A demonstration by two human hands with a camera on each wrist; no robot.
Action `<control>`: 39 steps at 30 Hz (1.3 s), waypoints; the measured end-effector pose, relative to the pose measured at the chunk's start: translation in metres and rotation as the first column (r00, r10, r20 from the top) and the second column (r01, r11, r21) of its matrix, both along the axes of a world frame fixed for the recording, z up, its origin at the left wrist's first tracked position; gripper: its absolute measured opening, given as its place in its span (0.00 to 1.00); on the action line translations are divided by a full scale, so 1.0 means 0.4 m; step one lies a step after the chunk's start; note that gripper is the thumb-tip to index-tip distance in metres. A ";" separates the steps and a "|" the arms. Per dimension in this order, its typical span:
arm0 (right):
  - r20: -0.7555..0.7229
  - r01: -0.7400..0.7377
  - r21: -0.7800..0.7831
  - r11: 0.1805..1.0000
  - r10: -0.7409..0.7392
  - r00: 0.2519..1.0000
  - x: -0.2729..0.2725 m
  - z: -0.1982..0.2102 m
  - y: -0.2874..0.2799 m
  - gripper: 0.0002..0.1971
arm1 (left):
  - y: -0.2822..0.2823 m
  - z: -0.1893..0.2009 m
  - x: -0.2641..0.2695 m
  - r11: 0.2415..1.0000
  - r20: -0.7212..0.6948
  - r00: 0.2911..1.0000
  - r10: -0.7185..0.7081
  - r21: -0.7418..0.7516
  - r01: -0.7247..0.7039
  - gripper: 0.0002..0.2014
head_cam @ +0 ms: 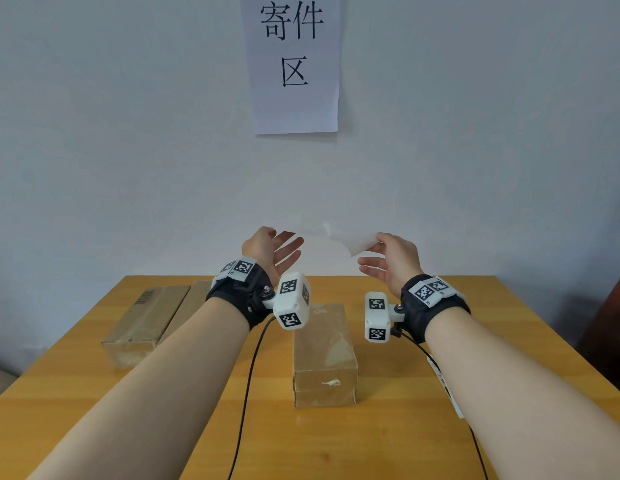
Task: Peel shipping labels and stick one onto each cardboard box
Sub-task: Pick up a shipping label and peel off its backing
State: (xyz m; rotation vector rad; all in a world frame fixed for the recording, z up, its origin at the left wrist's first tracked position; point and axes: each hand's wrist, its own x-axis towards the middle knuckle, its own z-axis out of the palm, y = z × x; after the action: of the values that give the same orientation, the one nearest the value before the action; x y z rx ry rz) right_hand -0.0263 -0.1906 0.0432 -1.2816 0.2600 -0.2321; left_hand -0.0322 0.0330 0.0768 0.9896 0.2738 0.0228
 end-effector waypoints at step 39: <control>-0.063 0.151 0.131 0.980 -0.144 0.988 -0.007 -0.032 -0.045 0.07 | -0.002 0.003 -0.004 0.993 -0.014 0.994 0.107 -0.054 -0.108 0.09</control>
State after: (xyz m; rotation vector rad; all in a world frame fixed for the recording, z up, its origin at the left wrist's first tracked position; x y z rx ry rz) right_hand -0.0291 -0.2088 0.0305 -1.1357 0.4110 -0.3022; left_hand -0.0340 0.0323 0.0780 0.9197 0.3359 0.1076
